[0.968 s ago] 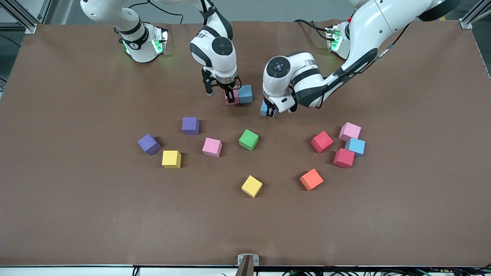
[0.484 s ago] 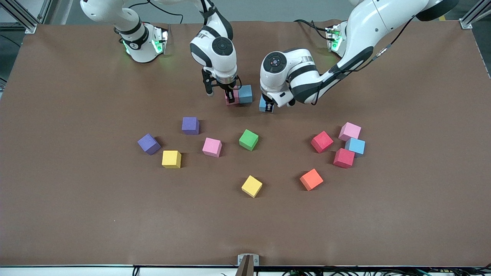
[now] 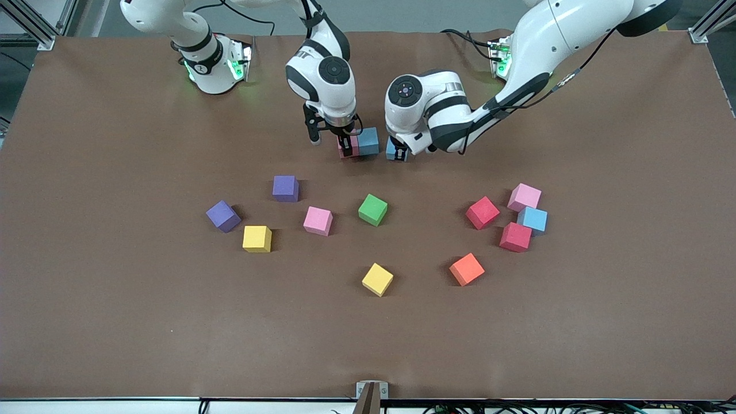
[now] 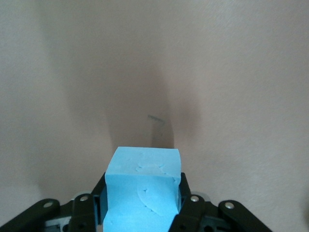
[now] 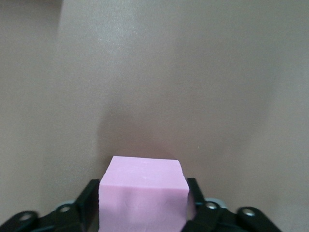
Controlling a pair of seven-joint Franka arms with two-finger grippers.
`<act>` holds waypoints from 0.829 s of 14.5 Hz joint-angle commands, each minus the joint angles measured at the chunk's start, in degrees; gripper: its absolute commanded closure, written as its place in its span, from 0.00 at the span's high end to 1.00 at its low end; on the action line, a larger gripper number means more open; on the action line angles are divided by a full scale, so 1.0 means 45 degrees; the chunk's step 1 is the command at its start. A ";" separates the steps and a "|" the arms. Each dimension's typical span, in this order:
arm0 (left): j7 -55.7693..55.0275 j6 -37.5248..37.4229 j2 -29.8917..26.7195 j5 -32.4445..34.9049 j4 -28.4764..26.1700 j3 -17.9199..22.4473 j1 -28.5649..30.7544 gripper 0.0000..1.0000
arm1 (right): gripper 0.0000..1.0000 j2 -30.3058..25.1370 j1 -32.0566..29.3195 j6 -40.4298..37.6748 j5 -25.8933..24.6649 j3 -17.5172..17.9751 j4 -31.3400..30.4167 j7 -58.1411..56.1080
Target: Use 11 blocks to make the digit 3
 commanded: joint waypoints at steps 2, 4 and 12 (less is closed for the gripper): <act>-0.1936 0.0024 0.0170 0.0056 0.0013 -0.0088 -0.0402 0.32 | 1.00 0.0236 0.0127 -0.0128 0.0210 -0.0085 0.0232 0.0117; -0.2094 0.0024 0.0171 0.0056 0.0013 -0.0068 -0.0598 0.32 | 1.00 0.0217 0.0108 -0.0265 0.0210 -0.0085 0.0232 0.0039; -0.2173 0.0277 0.0191 0.0075 0.0033 0.0010 -0.0852 0.32 | 1.00 -0.0095 -0.0028 -0.1514 0.0210 -0.0163 0.0524 -0.0079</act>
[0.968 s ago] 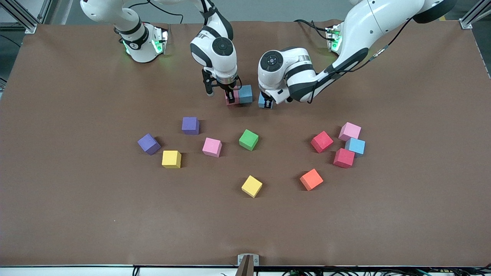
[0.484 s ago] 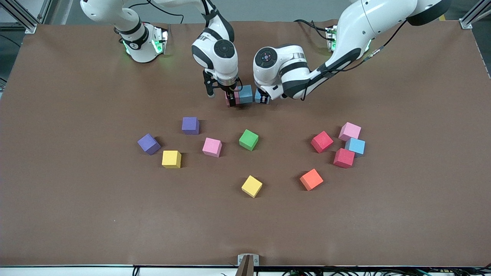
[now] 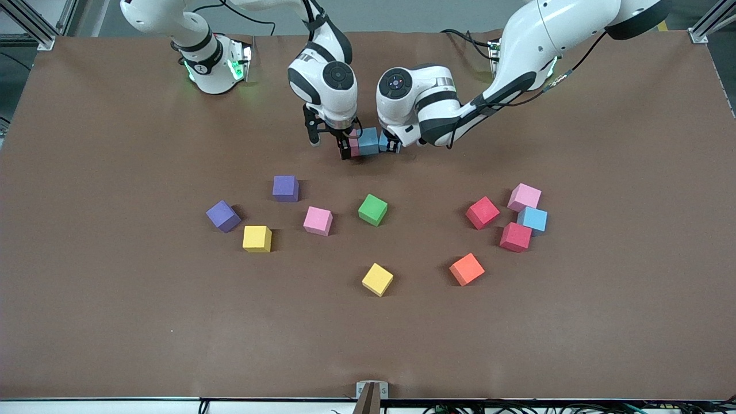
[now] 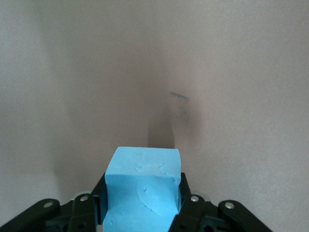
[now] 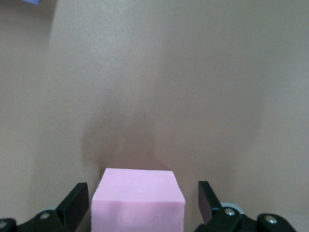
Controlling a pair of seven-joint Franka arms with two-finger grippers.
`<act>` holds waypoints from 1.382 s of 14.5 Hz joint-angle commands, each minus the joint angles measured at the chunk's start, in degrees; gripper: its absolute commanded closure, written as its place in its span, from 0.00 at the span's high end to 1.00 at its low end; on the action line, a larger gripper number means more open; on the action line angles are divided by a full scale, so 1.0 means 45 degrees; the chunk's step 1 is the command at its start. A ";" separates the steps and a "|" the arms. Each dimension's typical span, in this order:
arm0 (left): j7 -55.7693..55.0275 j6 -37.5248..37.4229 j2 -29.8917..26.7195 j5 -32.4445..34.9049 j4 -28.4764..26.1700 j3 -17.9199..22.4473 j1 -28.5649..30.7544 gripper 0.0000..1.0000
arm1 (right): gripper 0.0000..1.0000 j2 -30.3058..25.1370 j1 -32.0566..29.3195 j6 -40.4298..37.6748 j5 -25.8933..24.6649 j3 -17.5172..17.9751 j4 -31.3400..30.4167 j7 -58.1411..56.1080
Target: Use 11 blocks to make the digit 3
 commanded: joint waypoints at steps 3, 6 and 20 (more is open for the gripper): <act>-0.1944 0.0116 -0.0005 0.0167 -0.0014 0.0001 -0.0357 0.32 | 1.00 -0.0563 -0.0259 -0.0906 0.0210 -0.0059 0.0261 -0.0213; -0.1944 0.0155 0.0034 0.0206 -0.0014 0.0156 -0.0455 0.32 | 1.00 -0.1109 -0.0649 -0.1647 0.0210 -0.0078 0.0261 -0.0836; -0.0872 0.0586 0.0151 0.0362 0.0299 0.1212 -0.1529 1.00 | 1.00 0.1132 -0.4401 -0.2177 -0.0044 -0.0098 0.4477 -1.1144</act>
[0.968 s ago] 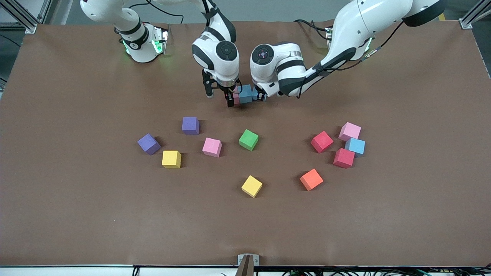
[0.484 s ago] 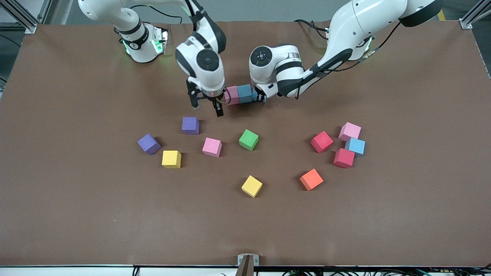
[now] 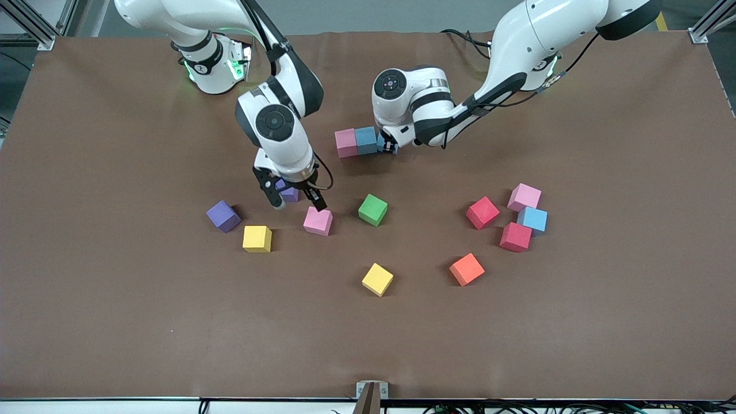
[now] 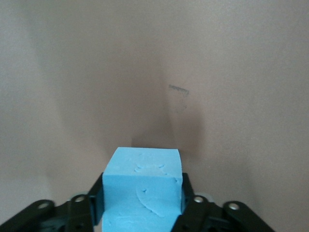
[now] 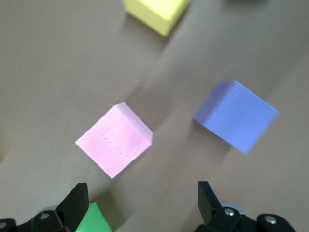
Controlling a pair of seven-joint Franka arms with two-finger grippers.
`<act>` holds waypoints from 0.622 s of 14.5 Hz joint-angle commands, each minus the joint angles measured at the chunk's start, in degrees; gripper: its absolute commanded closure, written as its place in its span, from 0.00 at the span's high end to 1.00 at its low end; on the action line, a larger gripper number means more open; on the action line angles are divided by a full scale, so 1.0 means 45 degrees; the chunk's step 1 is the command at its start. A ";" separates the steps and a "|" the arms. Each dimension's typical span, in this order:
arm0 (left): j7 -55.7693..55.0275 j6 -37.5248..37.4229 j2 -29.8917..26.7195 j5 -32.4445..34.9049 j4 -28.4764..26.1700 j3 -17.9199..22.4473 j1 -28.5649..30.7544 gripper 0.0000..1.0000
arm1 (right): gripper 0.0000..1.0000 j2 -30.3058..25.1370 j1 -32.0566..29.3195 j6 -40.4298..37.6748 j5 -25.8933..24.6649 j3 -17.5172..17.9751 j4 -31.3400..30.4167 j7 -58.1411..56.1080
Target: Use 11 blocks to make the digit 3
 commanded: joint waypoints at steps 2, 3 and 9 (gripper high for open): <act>-0.1035 0.0001 0.0070 0.0356 0.0140 0.0246 -0.0522 1.00 | 1.00 0.1466 -0.0250 -0.0086 -0.0960 0.0168 0.1206 -0.3381; -0.0997 -0.0252 0.0050 0.0356 0.0256 0.0226 -0.0522 1.00 | 1.00 0.1584 -0.0270 -0.0105 -0.1488 0.0187 0.1246 -0.4223; -0.0528 -0.1541 -0.0320 0.0356 0.0316 -0.0729 -0.0210 1.00 | 1.00 0.1898 -0.0544 0.0439 -0.1572 0.0207 0.1266 -0.5657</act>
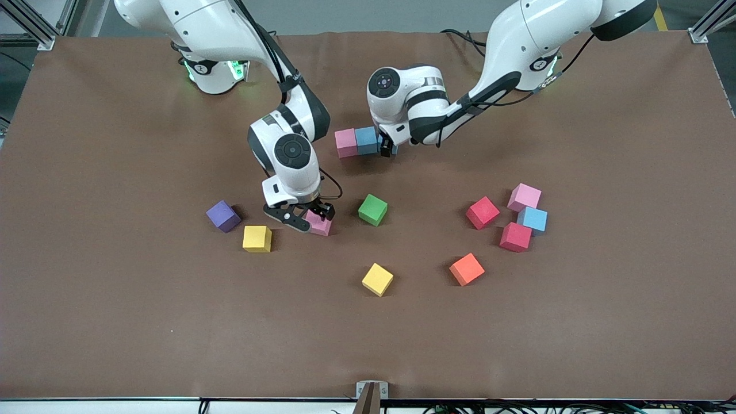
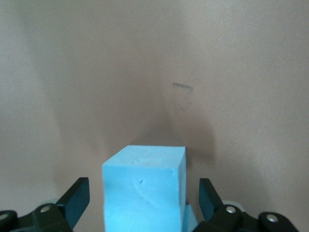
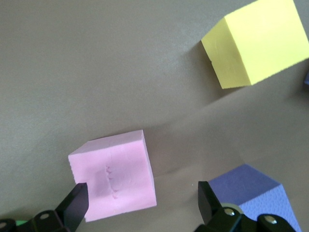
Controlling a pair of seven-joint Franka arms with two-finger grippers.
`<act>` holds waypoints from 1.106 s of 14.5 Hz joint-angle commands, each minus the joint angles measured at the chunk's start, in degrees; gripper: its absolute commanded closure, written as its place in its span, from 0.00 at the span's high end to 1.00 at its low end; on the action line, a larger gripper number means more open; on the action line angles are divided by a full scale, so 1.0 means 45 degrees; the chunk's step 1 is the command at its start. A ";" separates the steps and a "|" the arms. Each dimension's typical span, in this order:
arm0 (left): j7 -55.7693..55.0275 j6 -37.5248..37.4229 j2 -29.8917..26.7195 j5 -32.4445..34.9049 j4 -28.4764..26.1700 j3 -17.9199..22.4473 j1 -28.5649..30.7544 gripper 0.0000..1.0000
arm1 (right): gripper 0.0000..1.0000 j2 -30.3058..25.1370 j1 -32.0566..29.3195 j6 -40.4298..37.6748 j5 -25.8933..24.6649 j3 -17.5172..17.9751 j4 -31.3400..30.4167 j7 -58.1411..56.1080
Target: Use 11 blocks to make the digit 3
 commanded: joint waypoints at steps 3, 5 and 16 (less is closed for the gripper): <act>-0.0458 -0.1399 -0.0433 0.0307 -0.0013 -0.1346 0.0782 1.00 | 1.00 0.0412 -0.0340 0.0798 0.0352 0.0281 0.0168 -0.0174; -0.0031 -0.1965 -0.0413 0.0269 -0.0032 -0.2303 0.1661 1.00 | 1.00 0.0491 -0.0262 0.0956 0.0765 0.0281 0.0168 -0.0233; 0.5533 -0.3296 -0.0413 0.0737 0.1664 -0.4300 0.4945 1.00 | 0.99 0.0940 -0.0243 0.1580 0.0707 0.0281 0.0187 -0.1307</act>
